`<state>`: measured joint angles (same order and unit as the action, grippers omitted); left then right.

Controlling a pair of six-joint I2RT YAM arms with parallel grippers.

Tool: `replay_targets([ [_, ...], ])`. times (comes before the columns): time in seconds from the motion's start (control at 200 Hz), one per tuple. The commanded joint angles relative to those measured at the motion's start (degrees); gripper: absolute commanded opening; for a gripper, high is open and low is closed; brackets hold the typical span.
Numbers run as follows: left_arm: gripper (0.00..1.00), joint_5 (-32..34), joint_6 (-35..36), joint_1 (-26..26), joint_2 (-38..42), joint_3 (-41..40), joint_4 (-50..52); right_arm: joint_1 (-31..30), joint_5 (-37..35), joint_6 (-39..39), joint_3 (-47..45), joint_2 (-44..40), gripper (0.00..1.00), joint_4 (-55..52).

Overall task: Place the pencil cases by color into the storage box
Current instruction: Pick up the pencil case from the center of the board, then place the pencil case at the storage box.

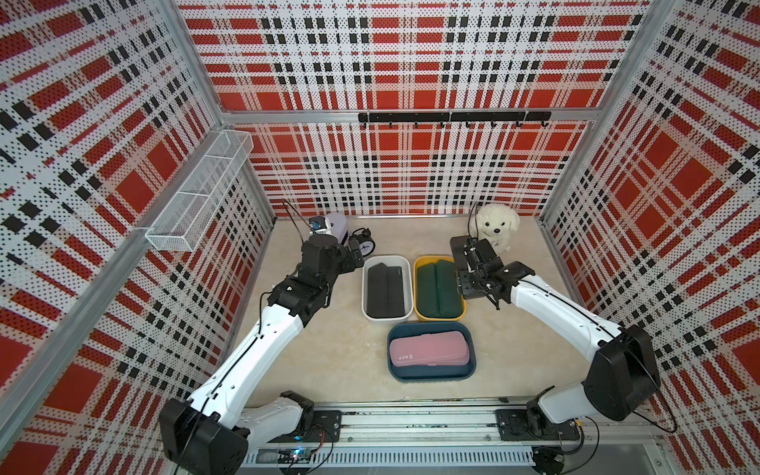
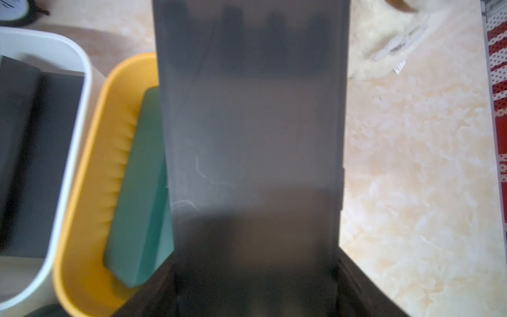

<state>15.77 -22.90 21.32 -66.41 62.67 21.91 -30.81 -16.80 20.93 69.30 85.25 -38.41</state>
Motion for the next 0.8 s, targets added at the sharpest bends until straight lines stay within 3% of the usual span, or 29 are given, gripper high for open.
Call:
replay_targets([
  [0.0,0.98,-3.91,1.45,-2.29,-0.86,0.83,-1.57,-3.56,-2.3,4.42,4.06,2.41,0.58,-1.46],
  [0.356,0.98,-9.25,4.59,-8.76,-1.78,4.08,-1.81,-14.43,-2.42,14.14,18.02,14.37,0.59,-7.89],
  [0.797,0.98,-10.85,3.8,-8.84,-2.58,2.87,-2.58,-19.91,3.07,21.38,28.44,25.54,0.59,-7.72],
])
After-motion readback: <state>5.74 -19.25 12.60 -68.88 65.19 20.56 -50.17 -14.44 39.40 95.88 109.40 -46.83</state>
